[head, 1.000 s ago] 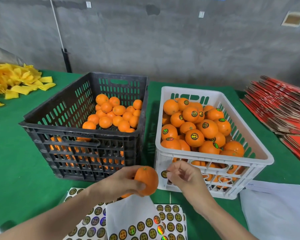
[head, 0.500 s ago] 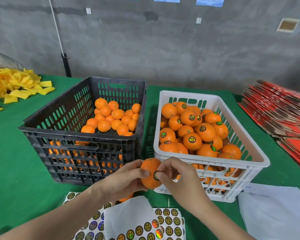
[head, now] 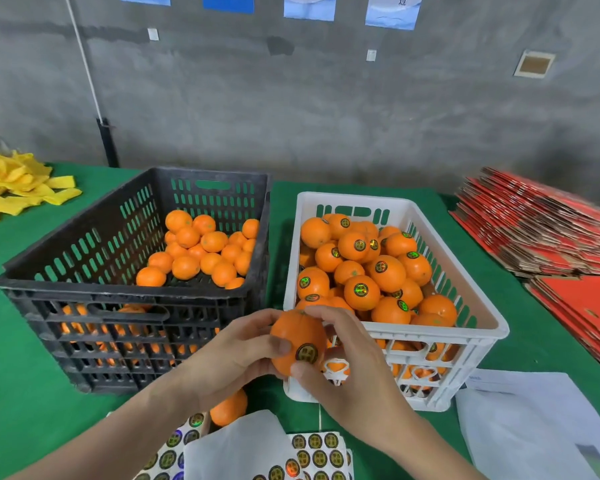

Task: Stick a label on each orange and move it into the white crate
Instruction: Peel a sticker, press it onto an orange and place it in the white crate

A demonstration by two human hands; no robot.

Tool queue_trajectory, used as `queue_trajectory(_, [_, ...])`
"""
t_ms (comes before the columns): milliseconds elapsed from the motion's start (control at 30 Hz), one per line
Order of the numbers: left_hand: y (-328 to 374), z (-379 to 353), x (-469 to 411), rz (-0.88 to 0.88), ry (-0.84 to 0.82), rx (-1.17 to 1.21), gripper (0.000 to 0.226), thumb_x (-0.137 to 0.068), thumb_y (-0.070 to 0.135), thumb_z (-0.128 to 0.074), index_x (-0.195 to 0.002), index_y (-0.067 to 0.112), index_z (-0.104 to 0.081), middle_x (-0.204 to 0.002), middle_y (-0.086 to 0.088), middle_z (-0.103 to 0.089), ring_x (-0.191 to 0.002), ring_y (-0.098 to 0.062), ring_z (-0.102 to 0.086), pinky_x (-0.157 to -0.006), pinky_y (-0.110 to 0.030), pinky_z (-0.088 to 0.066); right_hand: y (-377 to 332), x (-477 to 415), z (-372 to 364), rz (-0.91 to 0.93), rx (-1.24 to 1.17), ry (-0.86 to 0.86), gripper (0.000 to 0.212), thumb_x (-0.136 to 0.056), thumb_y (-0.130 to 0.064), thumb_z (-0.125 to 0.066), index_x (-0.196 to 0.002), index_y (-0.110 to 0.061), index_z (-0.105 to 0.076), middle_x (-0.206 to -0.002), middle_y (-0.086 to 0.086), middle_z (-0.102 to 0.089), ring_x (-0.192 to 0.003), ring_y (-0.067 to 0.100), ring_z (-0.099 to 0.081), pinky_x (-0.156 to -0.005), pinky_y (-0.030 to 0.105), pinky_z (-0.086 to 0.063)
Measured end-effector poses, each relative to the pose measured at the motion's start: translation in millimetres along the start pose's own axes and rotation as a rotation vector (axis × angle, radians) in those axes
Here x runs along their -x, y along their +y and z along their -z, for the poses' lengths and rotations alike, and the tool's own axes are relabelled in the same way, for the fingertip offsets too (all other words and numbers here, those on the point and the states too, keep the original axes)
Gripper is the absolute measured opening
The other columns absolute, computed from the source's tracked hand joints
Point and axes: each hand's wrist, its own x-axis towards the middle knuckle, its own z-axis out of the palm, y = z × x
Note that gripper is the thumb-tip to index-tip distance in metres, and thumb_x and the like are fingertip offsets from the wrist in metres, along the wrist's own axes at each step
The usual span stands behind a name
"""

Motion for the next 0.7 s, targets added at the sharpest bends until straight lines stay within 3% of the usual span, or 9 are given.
queue_trajectory(133, [10.7,-4.1,-9.3,-0.032,-0.076,0.004,0.062,-0.067,0.027,-0.079,-0.119,0.001,-0.058,-0.110,-0.018,-0.068,-0.097,-0.032,-0.069,-0.074,-0.031,-0.057,3.3,-5.7,1.3,0.019,0.062,0.074,0.065,-0.069,-0.038,-0.073,-0.116,-0.054,-0.031,-0.121,-0.035,-0.031,-0.112,-0.011,-0.037,-0.084,0.004,-0.036])
queue_trajectory(200, [24.4,-0.3,-15.8,-0.131,-0.094,-0.252,0.048,-0.082,0.039,-0.070,-0.119,0.009,-0.062,-0.108,-0.013,-0.071,-0.097,-0.027,-0.070,-0.075,-0.028,-0.057,6.8,-14.6,8.2,0.020,0.047,0.093,0.065,-0.067,-0.036,-0.073,-0.113,-0.056,-0.032,-0.119,-0.033,-0.034,-0.109,-0.009,-0.041,-0.082,0.006,-0.039])
queue_trajectory(233, [31.9,4.9,-22.2,-0.227,-0.026,-0.419,0.044,-0.086,0.041,-0.060,-0.118,0.013,-0.062,-0.103,-0.010,-0.072,-0.092,-0.020,-0.071,-0.073,-0.025,-0.056,9.9,-21.9,13.7,0.003,0.026,0.096,0.065,-0.066,-0.036,-0.073,-0.113,-0.056,-0.032,-0.118,-0.033,-0.036,-0.108,-0.007,-0.044,-0.082,0.010,-0.042])
queue_trajectory(300, [46.5,21.5,-39.8,-0.410,0.260,-0.672,0.036,-0.092,0.034,-0.052,-0.118,0.012,-0.062,-0.089,-0.007,-0.070,-0.076,-0.008,-0.068,-0.065,-0.016,-0.052,21.8,-44.6,28.8,-0.062,-0.017,0.140,0.068,-0.066,-0.033,-0.076,-0.113,-0.055,-0.033,-0.116,-0.032,-0.041,-0.106,-0.005,-0.048,-0.079,0.011,-0.045])
queue_trajectory(400, [58.6,52.9,-62.5,-0.505,0.661,-0.821,0.019,-0.096,0.014,-0.053,-0.112,0.012,-0.064,-0.078,0.001,-0.064,-0.068,-0.012,-0.062,-0.060,-0.014,-0.048,54.9,-100.0,61.2,-0.128,0.043,0.300,0.064,-0.068,-0.017,-0.078,-0.114,-0.039,-0.039,-0.105,-0.025,-0.047,-0.094,-0.009,-0.050,-0.068,0.003,-0.038])
queue_trajectory(467, [54.6,72.4,-70.4,-0.450,0.741,-0.904,0.018,-0.096,0.010,-0.053,-0.109,0.011,-0.065,-0.076,0.007,-0.062,-0.067,-0.010,-0.058,-0.057,-0.010,-0.043,85.2,-142.4,84.8,-0.214,0.095,0.414,0.059,-0.071,-0.009,-0.075,-0.119,-0.023,-0.044,-0.105,-0.011,-0.052,-0.087,0.001,-0.051,-0.064,0.008,-0.036])
queue_trajectory(533, [47.4,84.9,-73.5,-0.388,0.740,-0.924,0.017,-0.097,0.011,-0.051,-0.105,0.013,-0.066,-0.075,0.005,-0.063,-0.064,-0.009,-0.057,-0.052,-0.009,-0.040,118.5,-179.0,102.9,-0.324,0.170,0.441,0.057,-0.074,-0.007,-0.073,-0.124,-0.013,-0.045,-0.114,0.005,-0.053,-0.094,0.014,-0.049,-0.074,0.020,-0.038])
queue_trajectory(600, [43.0,89.1,-75.2,-0.355,0.739,-0.918,0.016,-0.097,0.013,-0.051,-0.100,0.017,-0.066,-0.074,-0.001,-0.066,-0.061,-0.014,-0.058,-0.050,-0.014,-0.039,154.2,-204.7,112.2,-0.433,0.282,0.402,0.059,-0.076,-0.007,-0.072,-0.128,-0.009,-0.045,-0.123,0.013,-0.052,-0.105,0.025,-0.052,-0.083,0.033,-0.043])
queue_trajectory(700, [41.9,88.8,-75.3,-0.362,0.726,-0.915,0.014,-0.096,0.016,-0.054,-0.101,0.017,-0.067,-0.076,-0.004,-0.067,-0.061,-0.020,-0.058,-0.055,-0.031,-0.044,198.6,-228.3,112.8,-0.464,0.418,0.283,0.057,-0.079,-0.014,-0.069,-0.131,-0.008,-0.046,-0.126,0.020,-0.052,-0.114,0.034,-0.051,-0.091,0.038,-0.043])
